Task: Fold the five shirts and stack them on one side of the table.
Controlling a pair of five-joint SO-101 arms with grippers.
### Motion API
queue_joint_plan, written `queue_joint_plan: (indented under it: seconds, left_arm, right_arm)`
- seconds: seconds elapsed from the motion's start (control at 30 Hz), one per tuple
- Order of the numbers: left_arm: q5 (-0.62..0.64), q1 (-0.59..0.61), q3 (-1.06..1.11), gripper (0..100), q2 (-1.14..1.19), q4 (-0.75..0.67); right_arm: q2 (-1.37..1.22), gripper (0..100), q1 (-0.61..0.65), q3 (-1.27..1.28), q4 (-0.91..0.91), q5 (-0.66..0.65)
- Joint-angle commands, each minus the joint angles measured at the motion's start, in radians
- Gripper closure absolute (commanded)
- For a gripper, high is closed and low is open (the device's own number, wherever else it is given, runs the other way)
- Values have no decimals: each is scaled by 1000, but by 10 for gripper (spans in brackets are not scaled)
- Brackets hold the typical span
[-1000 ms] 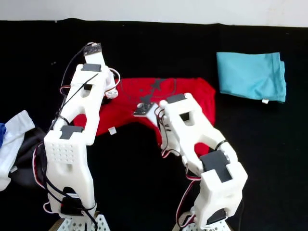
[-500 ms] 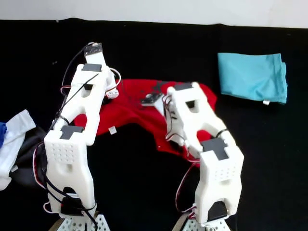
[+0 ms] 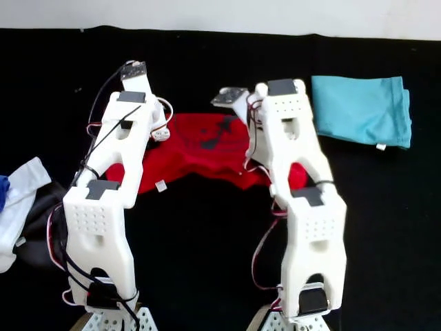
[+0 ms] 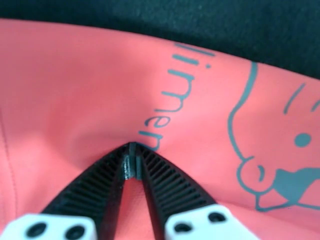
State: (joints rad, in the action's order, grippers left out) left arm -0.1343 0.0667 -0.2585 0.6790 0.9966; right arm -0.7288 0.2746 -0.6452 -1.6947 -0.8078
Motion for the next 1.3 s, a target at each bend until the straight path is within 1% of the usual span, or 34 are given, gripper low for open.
queue_joint_plan:
  seconds: [0.0,0.07,0.17,0.23,0.4,0.53,0.7,0.8,0.83,0.9,0.93,0.97,1.0,1.1,1.2,1.27]
  left_arm:
    - [5,-7,-16,992,4,0]
    - [5,-7,-16,992,4,0]
    - [5,-7,-16,992,4,0]
    - [5,-7,-16,992,4,0]
    - [5,-7,-16,992,4,0]
    - [5,-7,-16,992,4,0]
    - [5,-7,-16,992,4,0]
    - [5,-7,-16,992,4,0]
    - [5,-7,-16,992,4,0]
    - [5,-7,-16,992,4,0]
    - [5,-7,-16,992,4,0]
    - [5,-7,-16,992,4,0]
    - [5,-7,-16,992,4,0]
    - [5,-7,-16,992,4,-2]
    - [5,-7,-16,992,4,-2]
    - [5,-7,-16,992,4,-2]
  right_arm:
    - [-108,986,-28,-237,4,-2]
    - [-171,949,-42,-354,5,64]
    - [-254,843,-67,-524,13,186]
    - [-305,800,-79,-627,15,253]
    - [-414,796,-110,-855,30,347]
    - [-453,793,-128,-993,28,428]
    - [-443,793,-114,-1055,-73,450]
    - [-407,813,-108,-1044,-71,450]
    - [-400,850,-102,-1043,-73,453]
    - [-366,971,-81,-1003,-73,453]
    - [-338,998,-68,-972,-74,453]
    - [-302,977,-50,-926,-74,454]
    - [-259,975,-35,-860,-74,462]
    - [-102,993,35,-602,-73,502]
    - [24,993,93,-357,-64,499]
    - [61,993,108,-249,-28,499]
